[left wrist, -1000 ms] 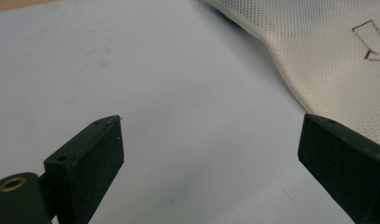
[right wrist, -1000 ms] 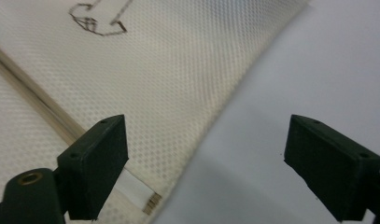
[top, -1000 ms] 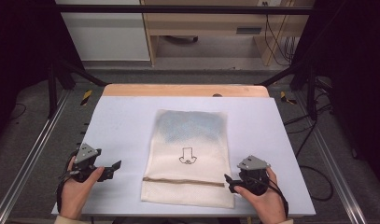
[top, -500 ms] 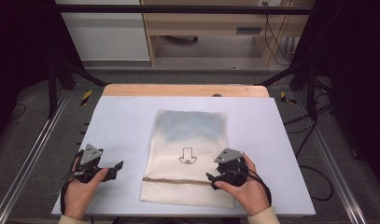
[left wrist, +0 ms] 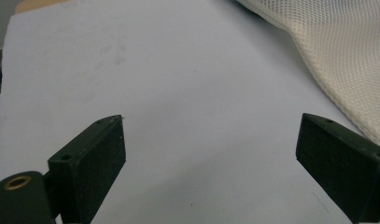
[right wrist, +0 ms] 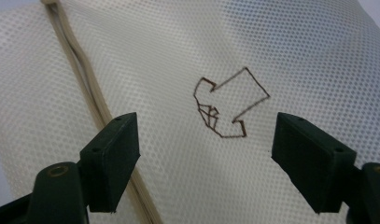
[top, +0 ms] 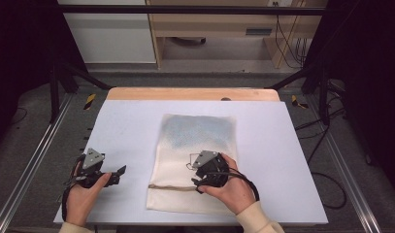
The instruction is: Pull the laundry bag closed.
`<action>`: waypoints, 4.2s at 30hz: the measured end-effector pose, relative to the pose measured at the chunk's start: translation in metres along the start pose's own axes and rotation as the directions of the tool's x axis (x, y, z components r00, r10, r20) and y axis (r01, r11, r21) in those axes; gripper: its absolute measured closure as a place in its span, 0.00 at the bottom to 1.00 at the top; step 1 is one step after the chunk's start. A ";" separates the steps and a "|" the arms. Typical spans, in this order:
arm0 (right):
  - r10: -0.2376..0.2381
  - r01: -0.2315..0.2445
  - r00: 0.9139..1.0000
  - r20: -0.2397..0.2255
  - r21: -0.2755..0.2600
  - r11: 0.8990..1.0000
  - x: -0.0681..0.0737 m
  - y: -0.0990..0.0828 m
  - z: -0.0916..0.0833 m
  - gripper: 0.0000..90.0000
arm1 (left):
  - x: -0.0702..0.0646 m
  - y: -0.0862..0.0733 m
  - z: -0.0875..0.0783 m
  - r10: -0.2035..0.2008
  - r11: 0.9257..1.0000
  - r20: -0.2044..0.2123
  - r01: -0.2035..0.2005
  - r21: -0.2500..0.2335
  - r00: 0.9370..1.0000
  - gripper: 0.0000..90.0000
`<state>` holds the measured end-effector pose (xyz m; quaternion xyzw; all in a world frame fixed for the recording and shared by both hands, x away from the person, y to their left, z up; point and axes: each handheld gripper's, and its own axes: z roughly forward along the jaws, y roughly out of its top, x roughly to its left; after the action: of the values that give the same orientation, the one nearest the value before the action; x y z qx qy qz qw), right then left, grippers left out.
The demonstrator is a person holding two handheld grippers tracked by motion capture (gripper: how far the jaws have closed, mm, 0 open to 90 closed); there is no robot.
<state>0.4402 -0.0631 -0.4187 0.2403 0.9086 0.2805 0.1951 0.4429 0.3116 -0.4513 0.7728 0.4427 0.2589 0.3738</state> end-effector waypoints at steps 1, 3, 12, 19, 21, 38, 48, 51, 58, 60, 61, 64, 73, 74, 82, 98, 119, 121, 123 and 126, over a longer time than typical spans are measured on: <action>-0.008 0.008 1.000 -0.011 0.002 1.000 0.002 0.004 0.002 0.30 | 0.002 0.000 -0.001 -0.008 1.000 0.003 0.008 0.004 1.000 0.10; -0.032 0.033 0.999 -0.036 0.006 0.999 0.005 0.011 0.005 0.31 | 0.007 -0.001 -0.002 -0.025 1.000 0.001 0.025 -0.001 1.000 0.10; -0.105 0.107 0.989 -0.105 0.016 0.994 0.020 0.044 0.021 0.41 | 0.012 -0.003 -0.002 -0.047 0.999 -0.006 0.047 -0.017 0.999 0.09; -0.099 0.105 0.985 -0.141 0.032 0.994 0.024 0.072 0.033 0.44 | 0.008 -0.005 0.001 -0.037 0.999 -0.018 0.037 -0.011 0.999 0.09; -0.108 0.116 0.980 -0.168 0.040 0.992 0.029 0.077 0.035 0.44 | 0.006 -0.003 0.001 -0.025 1.000 -0.053 0.024 -0.016 0.998 0.10; -0.162 0.159 0.958 -0.239 -0.033 0.987 0.059 0.075 0.049 0.80 | 0.004 0.007 0.015 0.013 1.000 -0.014 -0.013 0.010 1.000 0.10; -0.162 0.161 0.943 -0.289 -0.030 0.987 0.065 0.078 0.061 0.82 | 0.000 0.008 0.018 0.055 0.997 -0.019 -0.054 0.048 0.998 0.10; -0.160 0.158 0.937 -0.312 -0.033 0.987 0.066 0.080 0.065 0.80 | 0.001 0.008 0.018 0.055 0.997 -0.026 -0.054 0.049 0.998 0.10; -0.153 0.160 0.931 -0.331 -0.007 0.987 0.072 0.088 0.078 0.80 | 0.001 0.007 0.019 0.057 0.997 -0.025 -0.055 0.061 0.998 0.10; -0.142 0.154 0.930 -0.338 0.009 0.988 0.073 0.089 0.080 0.80 | 0.001 0.008 0.019 0.057 0.997 -0.023 -0.056 0.062 0.998 0.10; -0.142 0.157 0.928 -0.344 0.016 0.988 0.073 0.089 0.082 0.80 | 0.001 0.008 0.019 0.062 0.996 -0.026 -0.060 0.063 0.998 0.10; -0.145 0.164 0.930 -0.337 0.028 0.986 0.074 0.089 0.083 0.81 | 0.000 0.008 0.018 0.062 0.996 -0.025 -0.060 0.065 0.998 0.10; -0.152 0.180 0.925 -0.349 0.051 0.982 0.072 0.089 0.086 0.91 | -0.002 0.008 0.016 0.055 0.996 0.003 -0.055 0.068 0.998 0.12; -0.149 0.178 0.924 -0.351 0.054 0.983 0.072 0.089 0.085 0.91 | -0.002 0.008 0.015 0.052 0.996 0.011 -0.053 0.067 0.999 0.12; -0.156 0.170 0.918 -0.365 0.007 0.985 0.064 0.093 0.069 0.91 | -0.004 0.004 0.000 0.049 0.995 0.107 -0.058 0.085 0.993 0.13; -0.137 0.136 0.914 -0.382 -0.028 0.990 0.053 0.093 0.058 0.91 | -0.017 0.002 -0.005 0.017 0.994 0.201 -0.038 0.102 0.979 0.09; -0.142 0.138 0.916 -0.374 -0.039 0.990 0.051 0.091 0.056 0.91 | -0.052 -0.001 -0.014 0.088 0.990 0.309 -0.117 0.078 0.947 0.06; -0.147 0.143 0.916 -0.373 -0.039 0.989 0.051 0.091 0.057 0.91 | -0.054 0.000 -0.015 0.089 0.990 0.317 -0.119 0.076 0.944 0.06; -0.145 0.140 0.917 -0.372 -0.040 0.989 0.051 0.091 0.057 0.91 | -0.057 0.000 -0.015 0.096 0.989 0.319 -0.126 0.075 0.943 0.06; -0.146 0.140 0.917 -0.372 -0.043 0.989 0.051 0.091 0.057 0.91 | -0.061 0.001 -0.015 0.109 0.988 0.324 -0.139 0.071 0.940 0.06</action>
<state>0.4565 0.0548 -0.4193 0.1139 0.9421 0.3130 0.0400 0.4035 0.2625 -0.4464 0.8473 0.3384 0.1328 0.3872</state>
